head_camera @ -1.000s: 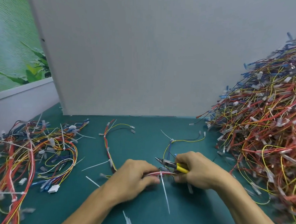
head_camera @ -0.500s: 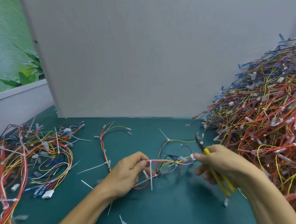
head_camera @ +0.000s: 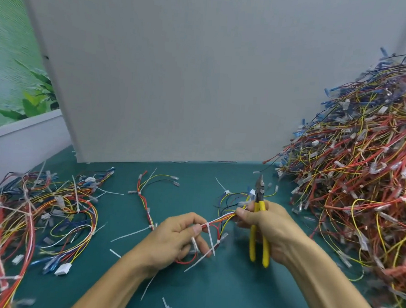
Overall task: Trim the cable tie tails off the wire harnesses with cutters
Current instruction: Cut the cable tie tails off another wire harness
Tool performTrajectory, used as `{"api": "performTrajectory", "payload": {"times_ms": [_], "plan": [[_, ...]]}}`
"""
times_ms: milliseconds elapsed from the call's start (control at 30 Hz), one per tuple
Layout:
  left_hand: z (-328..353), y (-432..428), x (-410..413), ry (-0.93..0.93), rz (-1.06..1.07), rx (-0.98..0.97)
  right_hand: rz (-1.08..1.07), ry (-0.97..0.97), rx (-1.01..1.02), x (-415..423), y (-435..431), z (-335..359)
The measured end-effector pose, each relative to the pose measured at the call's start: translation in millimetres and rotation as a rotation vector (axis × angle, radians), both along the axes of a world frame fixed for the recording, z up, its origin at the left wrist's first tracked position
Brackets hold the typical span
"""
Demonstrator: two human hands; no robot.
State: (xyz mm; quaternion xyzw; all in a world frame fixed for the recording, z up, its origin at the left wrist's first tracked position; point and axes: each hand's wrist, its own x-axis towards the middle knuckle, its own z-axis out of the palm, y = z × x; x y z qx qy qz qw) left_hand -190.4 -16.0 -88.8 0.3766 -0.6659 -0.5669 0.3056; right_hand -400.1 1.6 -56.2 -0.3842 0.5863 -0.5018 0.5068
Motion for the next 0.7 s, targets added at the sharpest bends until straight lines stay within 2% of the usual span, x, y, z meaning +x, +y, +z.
{"api": "performTrajectory", "payload": {"times_ms": [100,200,333,400,500,600,700], "plan": [[-2,-2,3,-0.037,0.009,-0.014,0.009,0.220,-0.098,-4,5,11],[-4,-4,4,-0.072,0.044,-0.061,0.023,0.420,-0.091,-8,9,19],[-7,-6,6,-0.282,0.168,-0.393,0.017,0.215,0.045,-5,6,13],[-10,-6,7,-0.349,0.203,-0.570,0.018,0.220,0.119,-3,3,6],[-15,-5,4,-0.448,0.139,-0.784,0.019,0.285,0.184,-5,-1,-4],[-20,-5,2,-0.655,0.036,-0.860,0.035,0.396,0.227,-10,-3,-11],[-13,-1,0,-0.630,-0.022,-0.823,0.045,0.493,0.231,-12,-5,-18]]}}
